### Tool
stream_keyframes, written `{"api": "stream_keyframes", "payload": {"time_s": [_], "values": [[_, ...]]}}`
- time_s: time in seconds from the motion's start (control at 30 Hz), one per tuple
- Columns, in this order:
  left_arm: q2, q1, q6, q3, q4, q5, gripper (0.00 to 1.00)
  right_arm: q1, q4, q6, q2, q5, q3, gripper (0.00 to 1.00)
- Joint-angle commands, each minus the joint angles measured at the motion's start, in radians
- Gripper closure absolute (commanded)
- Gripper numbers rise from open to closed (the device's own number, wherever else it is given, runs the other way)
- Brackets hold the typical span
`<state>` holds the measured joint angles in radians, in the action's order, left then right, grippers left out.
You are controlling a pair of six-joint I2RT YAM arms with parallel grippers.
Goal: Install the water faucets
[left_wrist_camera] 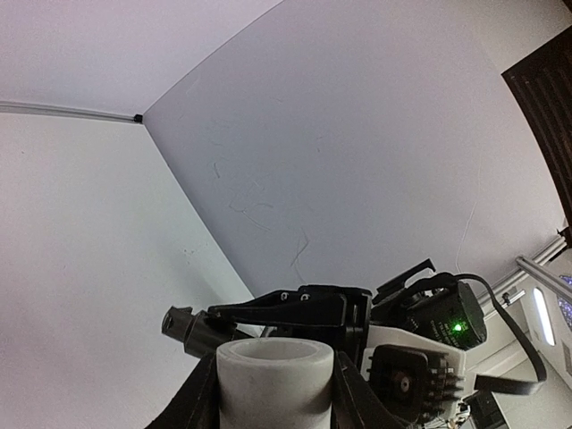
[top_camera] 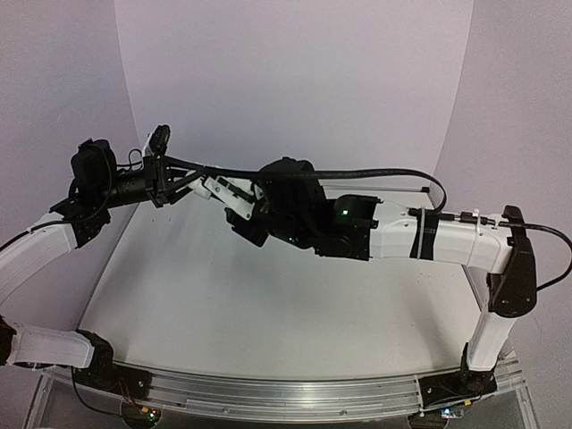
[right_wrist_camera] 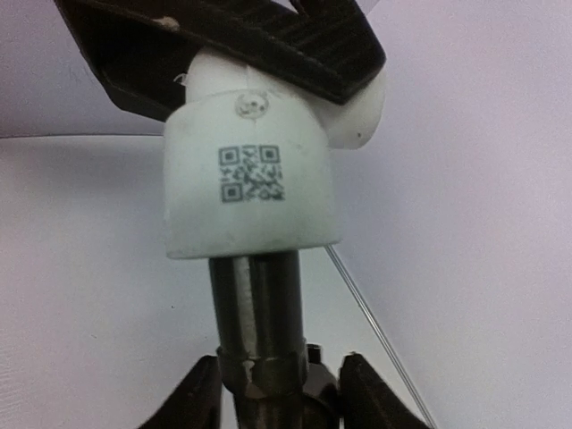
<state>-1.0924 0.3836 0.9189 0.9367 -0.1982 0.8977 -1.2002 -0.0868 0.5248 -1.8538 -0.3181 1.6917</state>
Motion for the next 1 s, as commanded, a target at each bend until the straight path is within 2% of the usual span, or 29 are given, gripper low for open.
{"api": "stream_keyframes", "payload": {"time_s": [0.0,0.07,0.13,0.23,0.33,0.43,0.5,0.6,0.7,0.77,0.93,0.97], "values": [[0.017,0.000,-0.009,0.070,-0.063,0.015,1.00,0.021,-0.015,-0.087,0.010,0.129,0.036,0.72],[0.020,0.000,-0.009,0.070,-0.063,0.016,1.00,0.046,-0.049,-0.154,0.016,0.220,0.047,0.91],[0.021,0.000,-0.011,0.068,-0.063,0.017,1.00,0.072,-0.078,-0.215,0.021,0.313,0.058,0.99],[0.021,0.000,-0.012,0.069,-0.061,0.020,1.00,0.136,-0.122,-0.335,0.036,0.583,0.082,1.00],[0.020,0.000,-0.013,0.071,-0.062,0.025,1.00,0.253,-0.111,-0.534,0.030,1.007,0.093,1.00],[0.021,0.000,-0.014,0.071,-0.062,0.027,1.00,0.357,0.063,-0.881,-0.023,1.429,0.086,1.00],[0.021,0.000,-0.014,0.071,-0.063,0.027,1.00,0.387,0.370,-1.230,-0.062,1.609,0.050,1.00],[0.023,0.000,-0.012,0.069,-0.068,0.026,1.00,0.393,0.819,-1.775,-0.142,1.689,0.035,1.00],[0.029,0.000,-0.011,0.067,-0.067,0.024,1.00,0.401,1.180,-2.143,-0.212,1.665,0.051,1.00],[0.034,0.000,-0.011,0.066,-0.065,0.022,1.00,0.405,1.280,-2.241,-0.237,1.647,0.061,1.00],[0.048,0.000,-0.017,0.066,-0.051,0.018,1.00,0.429,1.293,-2.251,-0.241,1.611,0.035,0.99],[0.050,0.000,-0.020,0.067,-0.047,0.017,1.00,0.435,1.291,-2.234,-0.238,1.609,0.029,0.89]]}}
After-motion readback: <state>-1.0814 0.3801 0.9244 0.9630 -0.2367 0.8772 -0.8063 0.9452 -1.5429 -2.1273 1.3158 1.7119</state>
